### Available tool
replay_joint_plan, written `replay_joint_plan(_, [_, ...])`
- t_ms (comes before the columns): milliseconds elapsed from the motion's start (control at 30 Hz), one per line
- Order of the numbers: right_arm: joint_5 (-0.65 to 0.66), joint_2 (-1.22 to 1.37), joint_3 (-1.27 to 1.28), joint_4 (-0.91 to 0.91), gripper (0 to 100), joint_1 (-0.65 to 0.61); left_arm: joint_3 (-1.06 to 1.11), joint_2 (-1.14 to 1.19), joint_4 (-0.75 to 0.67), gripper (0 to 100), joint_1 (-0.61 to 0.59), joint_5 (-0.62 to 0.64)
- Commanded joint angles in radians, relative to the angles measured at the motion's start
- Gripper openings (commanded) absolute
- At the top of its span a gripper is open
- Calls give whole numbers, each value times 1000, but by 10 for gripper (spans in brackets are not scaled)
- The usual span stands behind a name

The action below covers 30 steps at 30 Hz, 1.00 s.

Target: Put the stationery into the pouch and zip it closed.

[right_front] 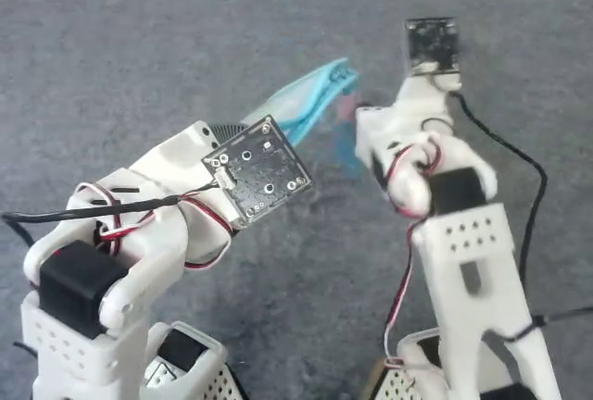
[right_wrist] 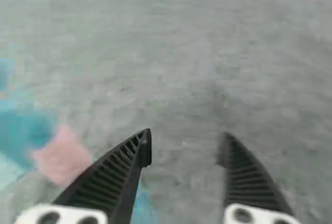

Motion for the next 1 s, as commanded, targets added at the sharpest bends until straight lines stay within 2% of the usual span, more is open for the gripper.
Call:
replay_joint_plan(0, [-21, -107, -6, 2, 296, -44, -62, -29, -37, 9, 11, 17])
replay_joint_plan(267, [-26, -145, 107, -154, 296, -142, -62, -29, -34, 9, 12, 18])
replay_joint_plan(433, [-26, -140, 236, -360, 296, -114, -61, -29, -32, 9, 12, 18])
replay_joint_plan(500, [-60, -143, 269, -417, 296, -94, -61, -29, -32, 9, 12, 18])
replay_joint_plan(667, [-238, -140, 302, -493, 299, -74, -61, -29, -34, 9, 12, 18])
replay_joint_plan(967, [-253, -65, 318, -719, 297, -71, -61, -29, -32, 9, 12, 44])
